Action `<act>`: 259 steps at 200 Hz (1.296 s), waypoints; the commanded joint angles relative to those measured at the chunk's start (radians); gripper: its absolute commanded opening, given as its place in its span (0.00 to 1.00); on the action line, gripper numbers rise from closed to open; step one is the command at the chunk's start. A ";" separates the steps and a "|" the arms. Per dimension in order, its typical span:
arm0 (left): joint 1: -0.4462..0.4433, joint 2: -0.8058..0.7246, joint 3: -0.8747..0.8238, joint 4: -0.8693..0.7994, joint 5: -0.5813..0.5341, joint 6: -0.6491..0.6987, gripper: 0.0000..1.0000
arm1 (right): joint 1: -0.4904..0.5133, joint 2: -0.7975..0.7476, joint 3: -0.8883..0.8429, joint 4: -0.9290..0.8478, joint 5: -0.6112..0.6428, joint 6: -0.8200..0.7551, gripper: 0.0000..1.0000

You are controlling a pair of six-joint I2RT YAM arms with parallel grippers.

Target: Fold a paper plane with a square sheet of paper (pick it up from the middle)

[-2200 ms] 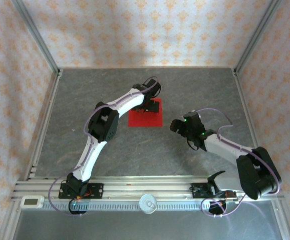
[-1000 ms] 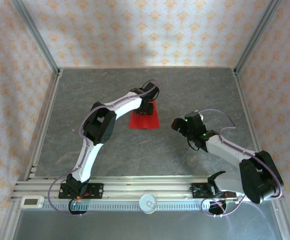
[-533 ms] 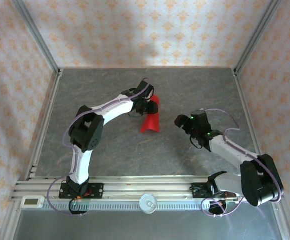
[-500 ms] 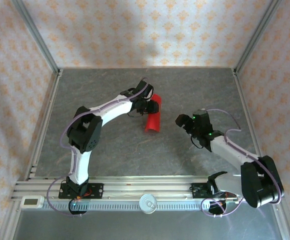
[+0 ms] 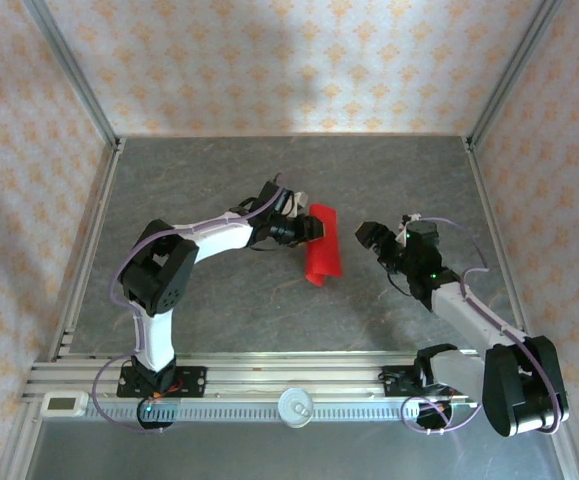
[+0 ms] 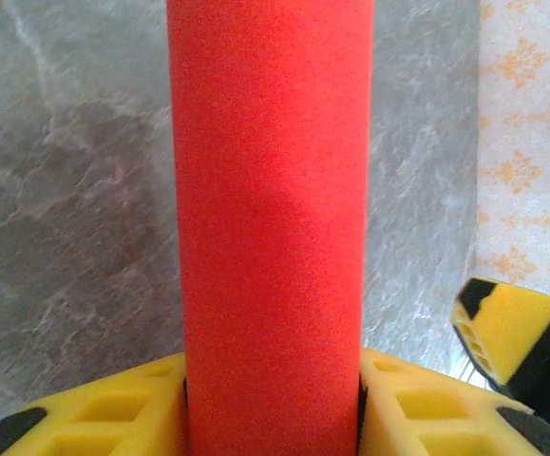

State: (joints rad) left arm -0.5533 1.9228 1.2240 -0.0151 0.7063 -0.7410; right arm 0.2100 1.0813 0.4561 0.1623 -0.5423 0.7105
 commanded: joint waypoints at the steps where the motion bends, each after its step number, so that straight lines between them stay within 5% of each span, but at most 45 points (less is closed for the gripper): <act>1: 0.013 0.004 -0.038 0.062 0.008 -0.020 0.42 | -0.005 -0.005 -0.032 0.084 -0.066 0.026 0.84; 92: 0.047 0.036 -0.061 0.006 -0.051 0.057 0.43 | -0.004 0.142 -0.037 0.159 -0.194 -0.007 0.69; 172: 0.049 0.064 0.041 -0.214 -0.198 0.234 0.65 | 0.005 0.192 -0.046 0.211 -0.206 0.002 0.60; 259: 0.067 0.070 0.092 -0.328 -0.223 0.386 0.72 | 0.071 0.188 -0.051 0.195 -0.156 0.045 0.52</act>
State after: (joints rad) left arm -0.5014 1.9774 1.2896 -0.2798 0.5106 -0.4217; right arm 0.2619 1.2858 0.4168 0.3382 -0.7292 0.7383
